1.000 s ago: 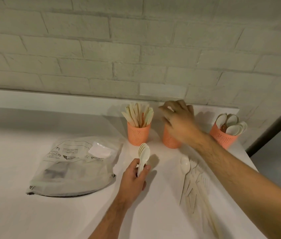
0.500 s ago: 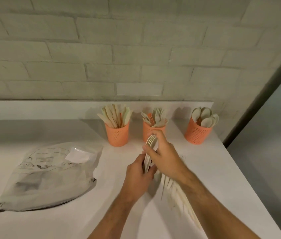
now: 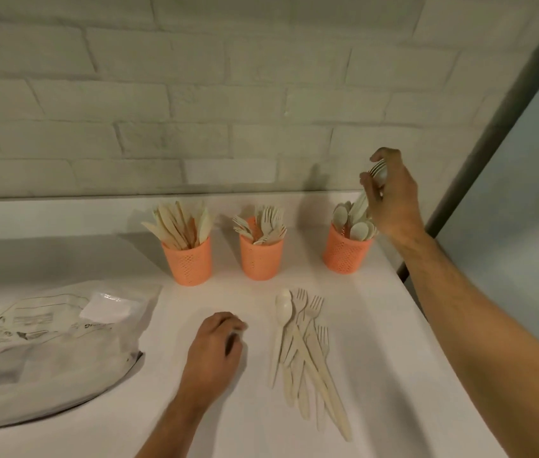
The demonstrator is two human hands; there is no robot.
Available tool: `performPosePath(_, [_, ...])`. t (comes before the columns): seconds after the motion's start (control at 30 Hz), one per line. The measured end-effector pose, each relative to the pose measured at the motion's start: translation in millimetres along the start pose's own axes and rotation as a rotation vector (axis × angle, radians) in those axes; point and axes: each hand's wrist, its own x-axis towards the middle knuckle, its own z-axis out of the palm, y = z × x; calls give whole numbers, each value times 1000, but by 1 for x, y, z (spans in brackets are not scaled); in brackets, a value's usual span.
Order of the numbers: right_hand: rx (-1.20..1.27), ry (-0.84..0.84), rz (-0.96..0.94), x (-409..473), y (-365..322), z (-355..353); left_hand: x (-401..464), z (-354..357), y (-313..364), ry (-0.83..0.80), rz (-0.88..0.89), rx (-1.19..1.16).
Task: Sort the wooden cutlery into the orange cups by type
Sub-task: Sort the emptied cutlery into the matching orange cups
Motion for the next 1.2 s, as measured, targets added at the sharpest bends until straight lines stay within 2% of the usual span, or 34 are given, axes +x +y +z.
performPosePath(0.1, [-97, -114, 36, -10, 19, 18, 0, 1, -1, -7, -6, -7])
performPosePath(0.23, [-498, -344, 144, -22, 33, 31, 0, 1, -2, -13, -2, -35])
performPosePath(0.27, [-527, -318, 140, -27, 29, 29, 0, 1, -3, -16, -1, -39])
performPosePath(0.37, [-490, -77, 40, -54, 0, 12, 3, 2, 5, -8, -48, -18])
performPosePath(0.4, [-479, -94, 46, -69, -10, 3, 5, 3, 12, -5, -72, 24])
performPosePath(0.43, [-452, -200, 109, -85, -21, -6, 9, 4, 21, -42, -110, 82])
performPosePath(0.53, [-397, -867, 531, -142, -50, -21, 21, 13, 62, -388, -148, 333])
performPosePath(0.57, [-391, -1026, 598, -161, -58, -20, 26, 16, 77, -426, -196, 337])
performPosePath(0.6, [-380, -1099, 617, -178, -65, -17, 30, 19, 87, -440, -235, 327])
performPosePath(0.73, [-386, -1011, 637, -211, -74, -1, 44, 34, 102, -415, -264, 329])
performPosePath(0.97, [-357, -859, 736, -216, -63, -12, 58, 19, 96, -489, -327, 232])
performPosePath(1.1, [-384, -856, 741, -213, -74, -9, 57, 18, 107, -565, -338, 247])
performPosePath(1.2, [-426, -790, 727, -214, -69, 0, 54, 18, 113, -607, -307, 290])
